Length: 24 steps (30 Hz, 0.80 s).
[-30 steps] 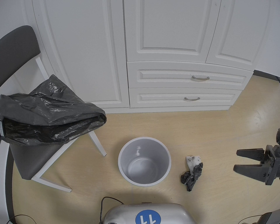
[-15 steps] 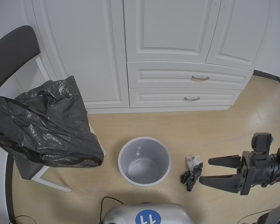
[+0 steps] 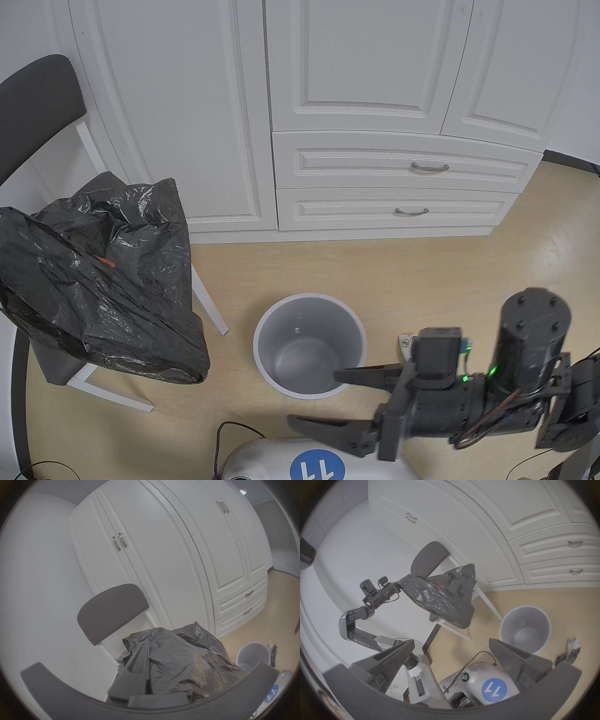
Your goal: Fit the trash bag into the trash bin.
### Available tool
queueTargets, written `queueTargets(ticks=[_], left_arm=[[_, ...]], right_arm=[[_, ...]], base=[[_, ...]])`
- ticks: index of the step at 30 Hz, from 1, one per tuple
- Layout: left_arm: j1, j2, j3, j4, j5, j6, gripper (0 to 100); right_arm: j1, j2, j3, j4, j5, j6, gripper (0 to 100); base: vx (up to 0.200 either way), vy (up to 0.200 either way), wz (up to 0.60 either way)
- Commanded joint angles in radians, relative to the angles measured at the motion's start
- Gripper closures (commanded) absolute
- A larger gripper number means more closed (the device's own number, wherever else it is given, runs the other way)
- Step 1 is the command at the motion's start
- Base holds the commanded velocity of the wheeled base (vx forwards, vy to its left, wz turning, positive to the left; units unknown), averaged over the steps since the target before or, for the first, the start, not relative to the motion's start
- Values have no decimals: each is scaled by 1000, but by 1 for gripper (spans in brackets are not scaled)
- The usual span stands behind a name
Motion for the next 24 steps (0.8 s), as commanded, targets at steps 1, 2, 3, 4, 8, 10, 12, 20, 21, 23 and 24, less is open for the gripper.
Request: queueTargets(ticks=[1,2,3,4,8,10,12,20,21,23,24], left_arm=[[-39,57,-3,-5,0,-30,100],[-39,58,-3,-5,0,-30,100],[-39,58,-1,-5,0,-30,100],[-39,58,-1,-5,0,-30,100],[-39,57,-1,-5,0,-29,100],[-38,58,2,-5,0,-29,100],[-39,63,2,-5,0,-29,100],[-39,66,3,-5,1,-29,100],[-39,68,3,-5,1,-29,100],[-39,68,3,-5,1,-29,100],[-38,69,5,-5,0,-29,100]], right_arm=[[130,257,-14,-151,-72,40,0],[145,294,-25,-188,-87,51,0],[156,333,-39,-220,-102,57,0],[162,369,-54,-245,-119,62,0],[168,450,-106,-277,-173,72,0],[173,495,-140,-277,-220,111,0],[185,519,-168,-277,-249,132,0],[232,637,-284,-262,-386,200,0],[232,654,-300,-259,-404,200,0],[234,672,-313,-260,-421,200,0],[240,695,-326,-262,-440,200,0]], base=[[0,0,0],[0,0,0],[0,0,0],[0,0,0],[0,0,0],[0,0,0],[0,0,0],[0,0,0],[0,0,0],[0,0,0],[0,0,0]])
